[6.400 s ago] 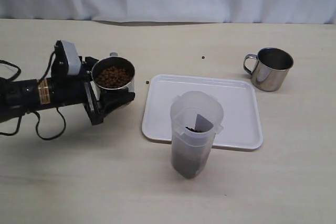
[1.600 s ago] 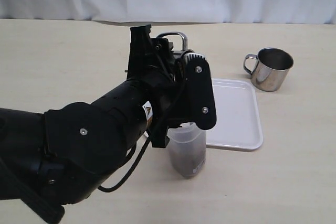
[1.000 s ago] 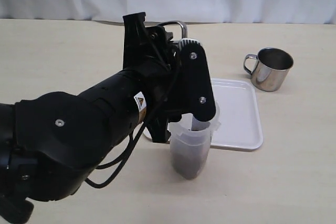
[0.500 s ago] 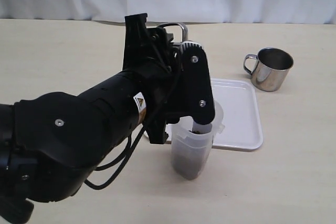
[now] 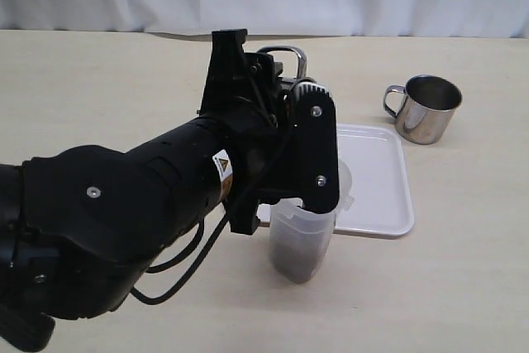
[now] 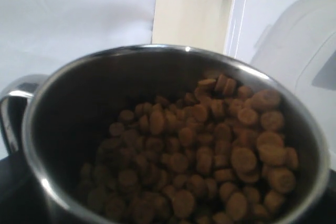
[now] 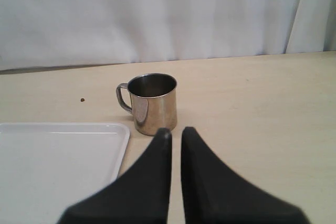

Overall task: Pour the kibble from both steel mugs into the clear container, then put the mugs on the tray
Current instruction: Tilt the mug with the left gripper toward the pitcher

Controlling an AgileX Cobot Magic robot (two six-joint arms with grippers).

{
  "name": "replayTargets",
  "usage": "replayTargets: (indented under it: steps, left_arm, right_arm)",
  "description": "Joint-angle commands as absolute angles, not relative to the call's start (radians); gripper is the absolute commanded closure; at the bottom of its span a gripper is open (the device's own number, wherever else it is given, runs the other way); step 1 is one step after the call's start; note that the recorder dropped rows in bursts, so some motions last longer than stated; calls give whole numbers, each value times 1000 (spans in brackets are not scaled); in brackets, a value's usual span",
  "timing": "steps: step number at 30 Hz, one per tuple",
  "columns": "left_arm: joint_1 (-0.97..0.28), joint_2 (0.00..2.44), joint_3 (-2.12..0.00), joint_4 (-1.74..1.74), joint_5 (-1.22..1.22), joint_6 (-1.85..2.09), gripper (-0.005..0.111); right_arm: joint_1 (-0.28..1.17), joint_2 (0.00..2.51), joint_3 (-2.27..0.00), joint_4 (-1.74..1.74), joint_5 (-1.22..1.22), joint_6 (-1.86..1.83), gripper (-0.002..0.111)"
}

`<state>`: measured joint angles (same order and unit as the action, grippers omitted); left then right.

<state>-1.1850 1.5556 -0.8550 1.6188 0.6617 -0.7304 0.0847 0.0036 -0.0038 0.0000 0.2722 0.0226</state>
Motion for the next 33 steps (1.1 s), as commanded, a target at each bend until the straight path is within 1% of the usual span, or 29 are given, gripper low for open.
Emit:
replayTargets:
  steps: [1,16,23,33]
  left_arm:
    - [-1182,1545,-861,1643,684,-721,107]
    - [-1182,1549,-861,1717,654,-676,107]
    - [-1182,1598,-861,1736,701,-676,107]
    - [-1182,1600,-861,1744,731,-676,107]
  right_arm:
    - [83,0,0,0,275,14,103]
    - [83,0,0,0,275,14,103]
    - [83,0,0,0,275,14,103]
    - [83,0,0,0,275,14,103]
